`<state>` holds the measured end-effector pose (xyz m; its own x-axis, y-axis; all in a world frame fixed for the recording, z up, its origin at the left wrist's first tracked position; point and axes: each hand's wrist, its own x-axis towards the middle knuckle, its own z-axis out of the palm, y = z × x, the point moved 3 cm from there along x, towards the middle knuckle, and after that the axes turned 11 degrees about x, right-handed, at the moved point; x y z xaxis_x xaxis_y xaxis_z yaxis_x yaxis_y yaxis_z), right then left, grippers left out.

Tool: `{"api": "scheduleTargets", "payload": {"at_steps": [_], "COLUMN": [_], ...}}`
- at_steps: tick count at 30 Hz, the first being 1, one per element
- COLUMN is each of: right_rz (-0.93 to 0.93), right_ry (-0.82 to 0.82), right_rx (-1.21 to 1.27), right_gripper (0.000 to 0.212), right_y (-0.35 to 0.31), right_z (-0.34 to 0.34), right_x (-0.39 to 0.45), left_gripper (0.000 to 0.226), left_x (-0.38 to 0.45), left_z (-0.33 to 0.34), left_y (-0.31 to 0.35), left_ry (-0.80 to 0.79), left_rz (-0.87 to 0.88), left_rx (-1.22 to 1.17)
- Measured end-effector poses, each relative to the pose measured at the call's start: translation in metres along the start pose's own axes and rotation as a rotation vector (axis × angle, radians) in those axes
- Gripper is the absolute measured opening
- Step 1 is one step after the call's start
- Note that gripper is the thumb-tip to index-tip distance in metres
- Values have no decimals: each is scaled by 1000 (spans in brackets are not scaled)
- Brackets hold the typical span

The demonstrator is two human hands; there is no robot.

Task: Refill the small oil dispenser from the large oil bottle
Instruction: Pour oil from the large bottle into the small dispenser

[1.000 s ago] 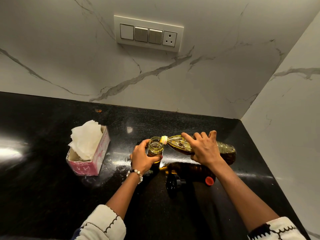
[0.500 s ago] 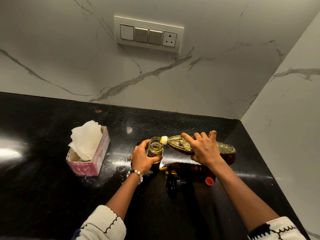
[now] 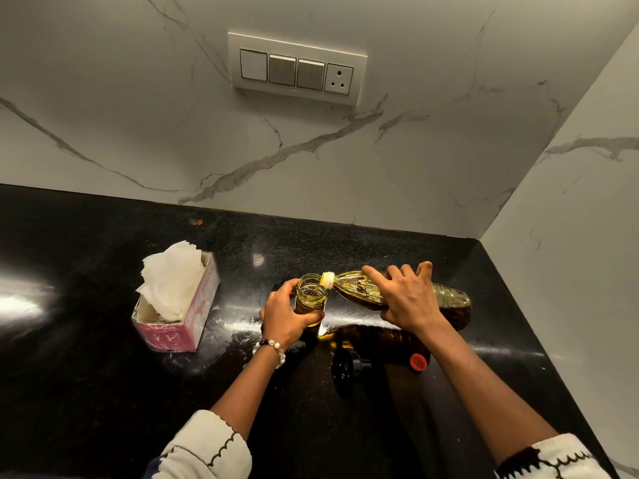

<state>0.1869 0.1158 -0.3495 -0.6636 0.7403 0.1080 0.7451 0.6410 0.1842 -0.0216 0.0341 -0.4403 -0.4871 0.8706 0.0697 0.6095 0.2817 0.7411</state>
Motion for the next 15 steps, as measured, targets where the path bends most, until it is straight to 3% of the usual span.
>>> {"api": "scheduleTargets", "payload": {"at_steps": [15], "right_rz": [2], "right_ry": [-11], "right_rx": [-1], "right_gripper": [95], "right_y": [-1], "right_z": [-1], "right_x": [0], "left_gripper": [74], "left_x": [0], "left_z": [0], "left_y": [0], "left_ry": [-6], "left_rz": [-3], "left_rx": [22]}}
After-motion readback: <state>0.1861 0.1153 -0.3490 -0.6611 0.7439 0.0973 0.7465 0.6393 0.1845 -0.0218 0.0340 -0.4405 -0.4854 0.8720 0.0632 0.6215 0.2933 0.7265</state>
